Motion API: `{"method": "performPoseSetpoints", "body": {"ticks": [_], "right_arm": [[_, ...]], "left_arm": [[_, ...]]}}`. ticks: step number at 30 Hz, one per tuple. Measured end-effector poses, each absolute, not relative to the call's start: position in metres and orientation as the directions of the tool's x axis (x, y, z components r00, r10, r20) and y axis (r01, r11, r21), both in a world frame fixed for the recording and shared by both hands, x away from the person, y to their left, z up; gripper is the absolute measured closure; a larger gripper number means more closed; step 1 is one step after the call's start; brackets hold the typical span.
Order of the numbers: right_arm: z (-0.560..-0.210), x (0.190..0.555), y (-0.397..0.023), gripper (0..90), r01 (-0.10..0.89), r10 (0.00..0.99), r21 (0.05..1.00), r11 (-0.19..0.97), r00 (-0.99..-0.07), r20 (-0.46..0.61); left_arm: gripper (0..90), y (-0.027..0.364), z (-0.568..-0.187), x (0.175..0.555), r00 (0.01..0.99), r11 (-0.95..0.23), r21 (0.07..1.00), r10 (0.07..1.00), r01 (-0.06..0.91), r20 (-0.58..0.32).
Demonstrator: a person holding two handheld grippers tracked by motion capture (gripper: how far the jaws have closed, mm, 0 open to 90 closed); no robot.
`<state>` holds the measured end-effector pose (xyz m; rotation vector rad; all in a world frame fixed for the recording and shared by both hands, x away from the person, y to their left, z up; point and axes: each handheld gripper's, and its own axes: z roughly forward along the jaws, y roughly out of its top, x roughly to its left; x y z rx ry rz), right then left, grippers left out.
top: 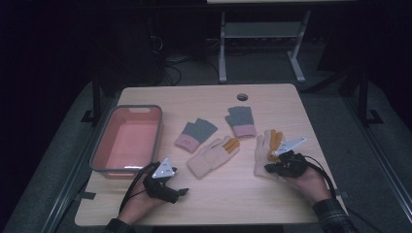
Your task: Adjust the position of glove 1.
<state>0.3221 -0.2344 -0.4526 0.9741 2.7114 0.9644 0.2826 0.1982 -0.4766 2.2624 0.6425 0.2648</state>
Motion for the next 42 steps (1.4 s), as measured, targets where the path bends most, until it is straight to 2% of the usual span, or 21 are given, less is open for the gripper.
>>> {"method": "performPoseSetpoints", "body": {"ticks": [22,32,38,42], "right_arm": [[-0.452,0.300,-0.189,90.0,0.454,0.456,0.602,0.657,-0.875,0.162],[-0.451,0.292,-0.172,90.0,0.398,0.392,0.596,0.697,-0.908,0.149],[-0.443,0.294,-0.174,88.7,0.418,0.409,0.620,0.664,-0.897,0.166],[-0.431,0.301,-0.182,88.1,0.420,0.450,0.647,0.636,-0.883,0.131]], "left_arm": [[12.5,0.198,-0.477,0.282,0.851,-0.587,0.722,0.525,0.367,-0.006],[12.5,0.198,-0.477,0.283,0.851,-0.587,0.722,0.525,0.366,-0.005],[12.5,0.198,-0.477,0.283,0.851,-0.587,0.722,0.525,0.366,-0.004],[12.5,0.197,-0.477,0.283,0.851,-0.588,0.721,0.525,0.366,-0.004]]}}
